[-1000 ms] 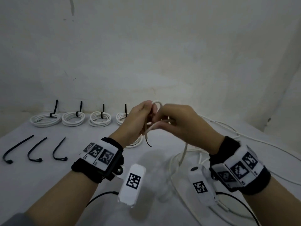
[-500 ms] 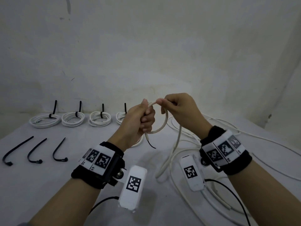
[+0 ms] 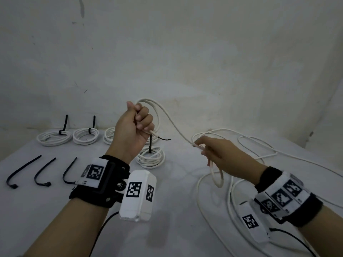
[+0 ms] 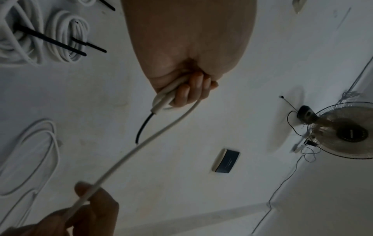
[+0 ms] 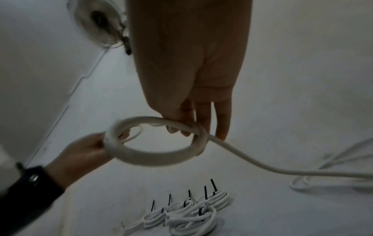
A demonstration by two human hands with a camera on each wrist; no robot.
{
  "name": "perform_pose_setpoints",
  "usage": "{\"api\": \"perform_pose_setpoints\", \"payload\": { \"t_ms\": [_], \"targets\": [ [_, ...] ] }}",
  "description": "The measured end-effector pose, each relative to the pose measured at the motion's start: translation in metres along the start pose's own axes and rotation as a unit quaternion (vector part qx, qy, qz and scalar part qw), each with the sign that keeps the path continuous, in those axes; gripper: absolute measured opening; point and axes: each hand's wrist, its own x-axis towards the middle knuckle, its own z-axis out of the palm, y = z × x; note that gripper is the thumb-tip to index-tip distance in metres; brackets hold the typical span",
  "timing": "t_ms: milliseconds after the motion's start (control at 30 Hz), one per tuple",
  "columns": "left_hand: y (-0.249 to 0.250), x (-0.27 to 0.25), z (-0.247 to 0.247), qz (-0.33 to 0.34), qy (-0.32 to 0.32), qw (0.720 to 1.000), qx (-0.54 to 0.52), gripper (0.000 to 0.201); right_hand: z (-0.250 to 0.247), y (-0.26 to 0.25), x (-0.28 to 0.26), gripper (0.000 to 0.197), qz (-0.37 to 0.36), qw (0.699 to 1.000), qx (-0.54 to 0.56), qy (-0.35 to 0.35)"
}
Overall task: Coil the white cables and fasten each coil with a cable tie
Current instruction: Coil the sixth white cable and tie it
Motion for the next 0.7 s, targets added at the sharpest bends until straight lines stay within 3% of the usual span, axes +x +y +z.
{"api": "perform_pose_setpoints", "payload": {
  "t_ms": [133,233,300,400,533,600,700],
  "targets": [
    [-0.009,-0.002,0.011,0.006,0.001,1.0,0.031,0.04,0.003,-0.022,0.0,0.033,-0.088,0.982,-0.162,-0.046],
    [-0.02,-0.006,0.016,0.01,-0.005,0.996,0.094,0.036,0.004,-0.043,-0.002,0.031,-0.178,0.973,-0.145,-0.024],
    [-0.03,-0.012,0.019,0.011,-0.015,0.986,0.163,0.032,0.002,-0.052,-0.002,0.033,-0.197,0.975,-0.103,-0.008],
    [-0.042,-0.027,0.023,0.003,-0.053,0.947,0.316,0.03,-0.004,-0.058,0.004,0.027,-0.204,0.977,-0.054,0.033],
    [-0.045,-0.044,0.026,0.002,-0.136,0.842,0.522,0.031,-0.013,-0.059,0.009,0.012,-0.171,0.983,0.043,0.044],
    [-0.043,-0.045,0.026,-0.026,-0.144,0.832,0.535,0.034,-0.015,-0.058,0.011,0.012,-0.147,0.984,0.09,0.04],
    [-0.039,-0.043,0.027,-0.07,-0.135,0.854,0.498,0.038,-0.016,-0.053,0.014,0.026,-0.093,0.984,0.152,0.025]
  ]
}}
